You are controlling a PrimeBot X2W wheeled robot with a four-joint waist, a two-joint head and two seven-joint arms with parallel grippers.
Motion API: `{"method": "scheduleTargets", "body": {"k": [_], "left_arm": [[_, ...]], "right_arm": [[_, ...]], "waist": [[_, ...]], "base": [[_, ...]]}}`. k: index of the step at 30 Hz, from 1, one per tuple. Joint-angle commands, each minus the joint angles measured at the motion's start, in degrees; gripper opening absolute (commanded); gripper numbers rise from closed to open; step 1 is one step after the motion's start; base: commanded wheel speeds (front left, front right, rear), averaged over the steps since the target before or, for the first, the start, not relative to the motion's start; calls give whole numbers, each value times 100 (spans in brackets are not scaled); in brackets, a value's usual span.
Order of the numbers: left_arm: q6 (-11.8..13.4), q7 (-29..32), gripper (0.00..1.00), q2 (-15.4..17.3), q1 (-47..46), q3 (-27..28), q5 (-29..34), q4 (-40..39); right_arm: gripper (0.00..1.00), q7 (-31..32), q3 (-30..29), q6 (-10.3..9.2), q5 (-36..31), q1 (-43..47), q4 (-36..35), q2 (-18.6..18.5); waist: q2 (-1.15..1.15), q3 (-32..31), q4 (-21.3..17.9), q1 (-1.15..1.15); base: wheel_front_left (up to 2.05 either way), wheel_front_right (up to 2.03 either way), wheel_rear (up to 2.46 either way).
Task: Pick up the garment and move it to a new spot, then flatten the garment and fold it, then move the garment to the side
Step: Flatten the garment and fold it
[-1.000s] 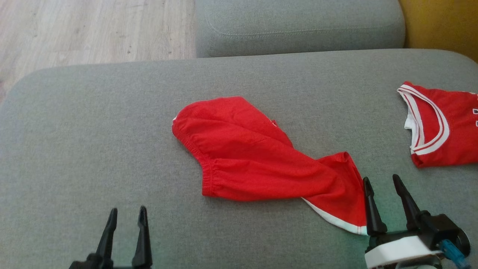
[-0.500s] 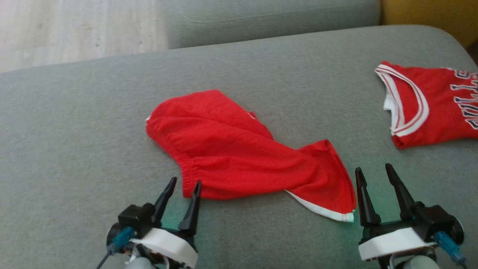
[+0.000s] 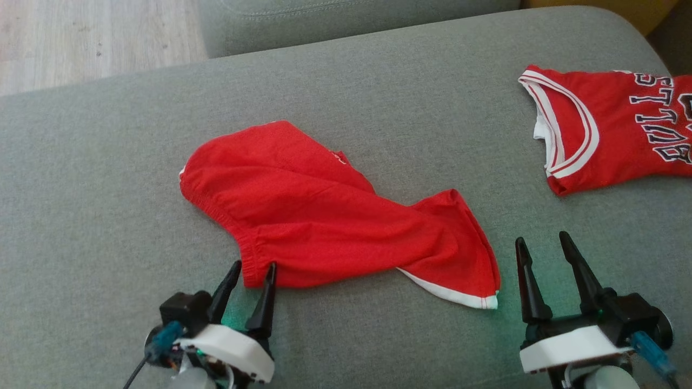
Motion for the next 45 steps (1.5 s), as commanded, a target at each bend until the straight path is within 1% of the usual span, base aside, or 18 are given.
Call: {"method": "scheduleTargets", "body": {"k": [1,2,4,7,12,17,20,22,24,27,30,38,39,40,42,43,44,45], "left_arm": [[10,-95,100,99,-290,-19,-100,-162],[10,-80,71,106,-319,-123,-194,-172],[10,-170,0,158,-391,-308,-338,-230],[10,-260,0,242,-464,-612,-506,-341],[9,-173,0,476,-277,-775,-707,-837],[20,538,0,768,322,-859,-1116,-2224],[100,1050,0,942,559,-877,-1382,-3088],[222,1263,0,998,581,-780,-1540,-3469],[291,1334,0,1055,525,-717,-1528,-3554],[498,1394,0,1090,236,-436,-1556,-3470],[615,1446,0,1098,-148,-185,-1628,-3038],[468,1696,0,1378,-786,61,-1782,-1457],[430,1701,9,1397,-812,73,-1814,-1331],[398,1678,27,1414,-833,91,-1836,-1233],[347,1612,52,1435,-849,107,-1858,-1105],[324,1576,86,1435,-845,108,-1870,-1065],[314,1528,100,1422,-830,113,-1878,-1044],[310,1484,100,1413,-805,111,-1874,-1036]], "right_arm": [[100,-62,119,39,20,-245,-202,-30],[100,-62,116,39,20,-255,-203,-30],[100,-62,104,39,29,-268,-208,-30],[100,-62,67,39,48,-250,-213,-30],[100,-62,34,39,90,-199,-209,-30],[100,-62,-1,39,122,-190,-196,-30],[100,-62,71,39,128,-244,-171,-30],[100,-62,144,39,137,-306,-167,-30],[100,-62,182,39,143,-344,-167,-30],[100,-62,292,39,183,-441,-168,-30],[100,-62,323,39,221,-504,-159,-30],[100,-62,305,39,342,-591,-180,-30],[100,-62,301,39,350,-587,-185,-30],[100,-62,297,39,353,-581,-192,-30],[100,-62,241,39,339,-564,-229,-30],[100,-62,198,39,335,-553,-259,-30],[100,-62,155,39,325,-540,-289,-30],[100,-62,127,39,311,-529,-320,-30]], "waist": [[0,23,3,0],[0,33,10,0],[0,50,29,0],[0,66,106,0],[0,64,272,0],[0,88,481,0],[0,123,504,0],[0,181,460,0],[0,223,426,0],[0,354,273,0],[0,505,74,0],[0,759,-475,0],[0,766,-511,0],[0,770,-543,0],[0,768,-558,0],[0,758,-547,0],[0,739,-523,0],[0,717,-496,0]], "base": [[0,0,0],[0,0,0],[0,0,0],[0,0,0],[0,0,0],[0,0,0],[0,0,0],[0,0,0],[0,0,0],[0,0,0],[0,0,0],[0,0,0],[0,0,0],[0,0,0],[0,0,0],[0,0,0],[0,0,0],[0,0,0]]}}
